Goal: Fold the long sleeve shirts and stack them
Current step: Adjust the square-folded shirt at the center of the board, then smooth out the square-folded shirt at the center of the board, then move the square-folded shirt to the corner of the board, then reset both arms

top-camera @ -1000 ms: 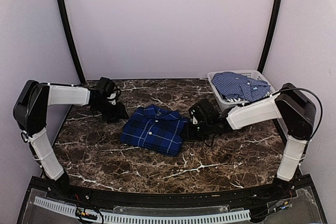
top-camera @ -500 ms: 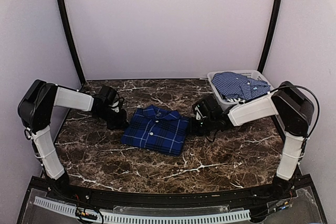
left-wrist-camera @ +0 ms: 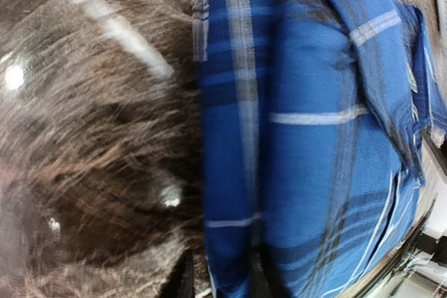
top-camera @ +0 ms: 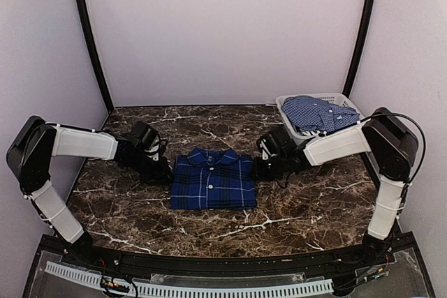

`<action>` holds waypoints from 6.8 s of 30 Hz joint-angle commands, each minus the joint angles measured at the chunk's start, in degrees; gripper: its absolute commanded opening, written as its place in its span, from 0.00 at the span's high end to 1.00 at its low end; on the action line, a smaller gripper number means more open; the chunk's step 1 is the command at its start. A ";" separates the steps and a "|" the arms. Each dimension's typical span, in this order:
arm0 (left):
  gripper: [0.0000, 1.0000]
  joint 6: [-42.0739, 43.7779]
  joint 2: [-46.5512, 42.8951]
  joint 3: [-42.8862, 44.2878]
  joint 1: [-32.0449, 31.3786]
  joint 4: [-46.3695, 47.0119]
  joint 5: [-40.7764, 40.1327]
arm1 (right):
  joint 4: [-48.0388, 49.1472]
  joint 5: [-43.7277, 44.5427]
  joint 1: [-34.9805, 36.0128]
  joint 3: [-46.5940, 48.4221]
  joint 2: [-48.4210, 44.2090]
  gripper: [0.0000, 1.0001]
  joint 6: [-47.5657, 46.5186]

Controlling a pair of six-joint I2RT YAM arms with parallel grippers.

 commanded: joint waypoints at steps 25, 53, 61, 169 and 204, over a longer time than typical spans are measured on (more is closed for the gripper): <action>0.44 -2.23 -3.23 -4.09 2.42 4.39 5.31 | -9.05 1.15 15.41 -7.10 -10.70 0.88 3.03; 0.87 -7.59 3.91 -4.31 0.00 10.88 3.24 | -10.41 15.87 16.42 -3.45 -23.73 0.62 2.11; 1.00 -5.88 2.72 -0.47 0.19 5.23 -4.29 | -7.57 24.92 15.85 -2.52 -30.60 0.54 -1.71; 0.02 14.41 11.49 43.39 19.97 -11.47 -14.56 | -8.22 26.79 8.87 5.87 -28.90 0.01 -8.45; 0.01 21.95 -16.98 10.89 -8.82 7.77 -6.56 | -7.63 35.34 8.69 -8.54 -42.91 0.02 -4.38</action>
